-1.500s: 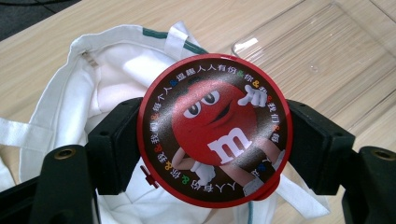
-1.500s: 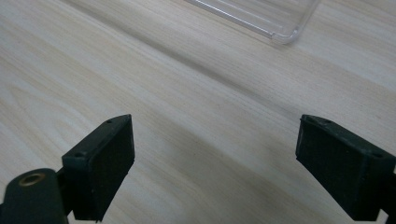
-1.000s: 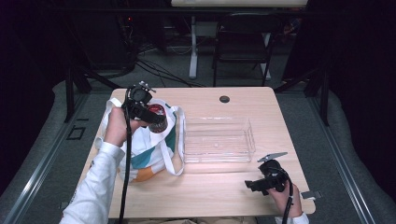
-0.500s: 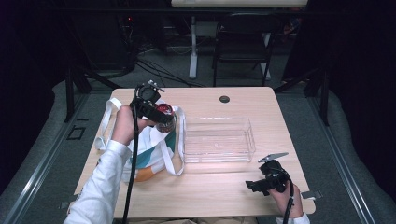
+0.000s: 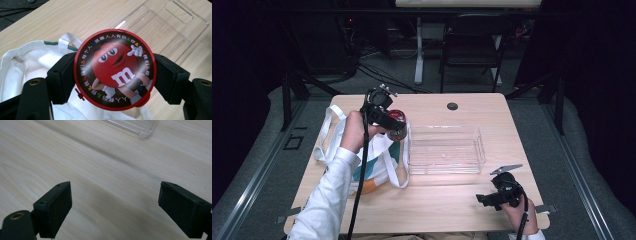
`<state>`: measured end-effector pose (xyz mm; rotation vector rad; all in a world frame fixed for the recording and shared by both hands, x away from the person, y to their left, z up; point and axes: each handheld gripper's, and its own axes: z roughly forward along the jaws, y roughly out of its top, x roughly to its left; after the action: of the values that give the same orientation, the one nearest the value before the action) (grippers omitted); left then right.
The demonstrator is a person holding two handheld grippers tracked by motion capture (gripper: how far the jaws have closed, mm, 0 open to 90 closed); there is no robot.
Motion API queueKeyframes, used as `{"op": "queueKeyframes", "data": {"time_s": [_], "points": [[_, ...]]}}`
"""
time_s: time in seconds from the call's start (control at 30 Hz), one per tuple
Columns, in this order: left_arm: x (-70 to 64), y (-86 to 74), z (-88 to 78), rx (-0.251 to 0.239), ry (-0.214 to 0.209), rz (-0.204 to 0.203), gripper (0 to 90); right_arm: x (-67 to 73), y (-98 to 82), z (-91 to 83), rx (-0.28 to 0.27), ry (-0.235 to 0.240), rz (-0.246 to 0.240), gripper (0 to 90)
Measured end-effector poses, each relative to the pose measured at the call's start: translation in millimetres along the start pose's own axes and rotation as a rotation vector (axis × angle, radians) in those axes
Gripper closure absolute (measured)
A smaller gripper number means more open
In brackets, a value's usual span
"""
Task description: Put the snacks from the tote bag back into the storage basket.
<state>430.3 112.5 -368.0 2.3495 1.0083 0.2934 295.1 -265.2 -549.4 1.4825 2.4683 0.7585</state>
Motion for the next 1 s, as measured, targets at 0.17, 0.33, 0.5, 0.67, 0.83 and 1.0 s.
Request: {"op": "queueKeyframes", "data": {"time_s": [0.17,0.33,0.5,0.67,0.83,1.0], "points": [[-3.8,5.8,0.7,-0.004,-0.005,0.006,26.0,-1.0,0.1,0.2,0.000,0.002,0.002,11.4],[-9.4,11.1,2.7,-0.016,-0.016,0.012,26.0,-0.2,0.1,0.3,0.001,0.000,0.003,11.4],[-16.5,15.5,6.9,-0.012,-0.023,0.023,26.0,-0.8,-0.3,-0.8,-0.001,0.000,0.003,11.5],[-20.1,17.7,12.6,-0.001,-0.034,0.027,26.0,0.1,-0.5,-0.9,-0.013,0.009,0.008,11.5],[-23.9,20.4,19.5,0.012,-0.038,0.033,26.0,0.4,-0.3,0.1,-0.011,0.015,0.010,11.5],[-26.0,21.3,27.0,0.010,-0.054,0.031,26.0,-0.6,-0.3,0.2,-0.009,0.008,0.009,11.5]]}}
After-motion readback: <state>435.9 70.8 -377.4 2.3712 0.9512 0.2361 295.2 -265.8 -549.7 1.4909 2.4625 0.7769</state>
